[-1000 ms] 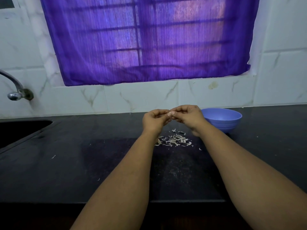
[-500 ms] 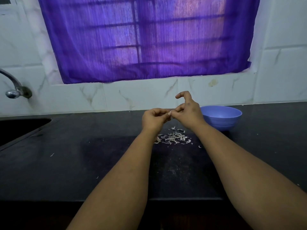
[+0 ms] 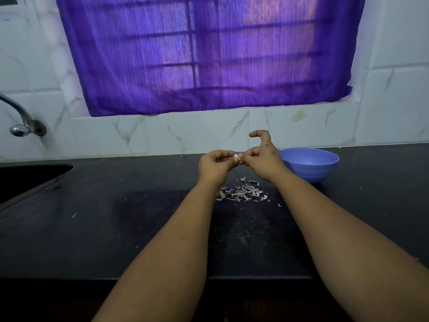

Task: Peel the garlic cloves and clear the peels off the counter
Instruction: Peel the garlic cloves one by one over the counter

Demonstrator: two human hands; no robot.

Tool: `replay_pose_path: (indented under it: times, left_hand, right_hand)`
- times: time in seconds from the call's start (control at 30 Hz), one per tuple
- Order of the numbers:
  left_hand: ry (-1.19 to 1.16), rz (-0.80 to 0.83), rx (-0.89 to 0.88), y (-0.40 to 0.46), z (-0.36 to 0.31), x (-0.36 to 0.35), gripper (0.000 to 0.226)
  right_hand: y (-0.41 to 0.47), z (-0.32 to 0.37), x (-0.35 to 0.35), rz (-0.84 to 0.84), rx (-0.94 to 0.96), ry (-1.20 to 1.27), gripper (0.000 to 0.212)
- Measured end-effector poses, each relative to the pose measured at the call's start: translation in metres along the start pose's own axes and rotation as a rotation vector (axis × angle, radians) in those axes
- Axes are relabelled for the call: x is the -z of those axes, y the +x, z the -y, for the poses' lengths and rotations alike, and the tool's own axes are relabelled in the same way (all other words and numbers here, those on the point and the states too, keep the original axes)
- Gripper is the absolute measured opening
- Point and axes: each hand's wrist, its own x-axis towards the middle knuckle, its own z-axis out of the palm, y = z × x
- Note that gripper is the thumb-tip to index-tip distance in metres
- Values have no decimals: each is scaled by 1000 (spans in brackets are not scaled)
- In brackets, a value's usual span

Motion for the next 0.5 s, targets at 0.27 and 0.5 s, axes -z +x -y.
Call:
replay_pose_path:
  times: [0.27,0.5]
  left_hand:
    - [127,-26,-34,0,1,0,16]
    - [153,-40,-63,-3,-1,-2,16]
  right_hand:
    - [-4,3,2,-22,3,4,60]
    - [-5,6,2,-47,43,-27,55]
